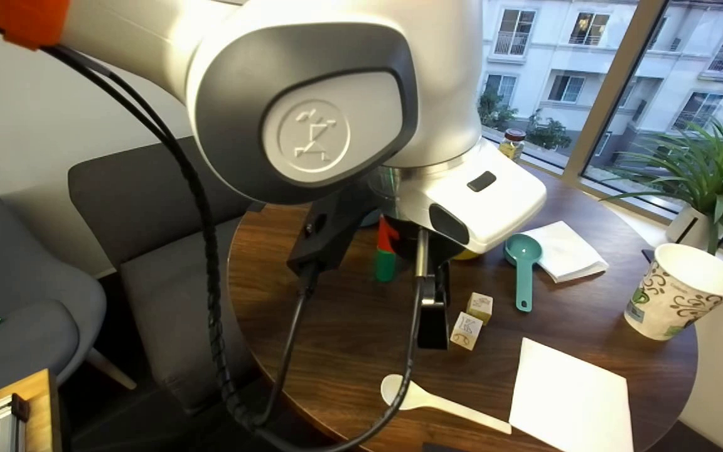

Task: Stack up the objects one on top of the other

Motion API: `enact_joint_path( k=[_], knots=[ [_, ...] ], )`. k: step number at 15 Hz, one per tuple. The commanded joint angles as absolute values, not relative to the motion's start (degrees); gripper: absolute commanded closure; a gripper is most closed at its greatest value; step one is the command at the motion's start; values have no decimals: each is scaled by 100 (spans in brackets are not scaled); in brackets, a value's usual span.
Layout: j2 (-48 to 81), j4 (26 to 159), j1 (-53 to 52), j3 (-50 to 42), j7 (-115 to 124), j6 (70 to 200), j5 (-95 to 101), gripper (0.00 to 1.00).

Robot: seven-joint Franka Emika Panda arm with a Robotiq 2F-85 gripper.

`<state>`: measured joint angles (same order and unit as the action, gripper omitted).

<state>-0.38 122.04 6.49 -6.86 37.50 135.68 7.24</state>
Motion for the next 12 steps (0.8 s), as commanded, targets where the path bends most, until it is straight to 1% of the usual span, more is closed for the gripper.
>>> enact_joint_path(
  k=[1,12],
  knots=[
    [273,11974,663,-690,3322,13410,725,0],
    [1003,11415,597,-824,2949,13497,720,0]
  ],
)
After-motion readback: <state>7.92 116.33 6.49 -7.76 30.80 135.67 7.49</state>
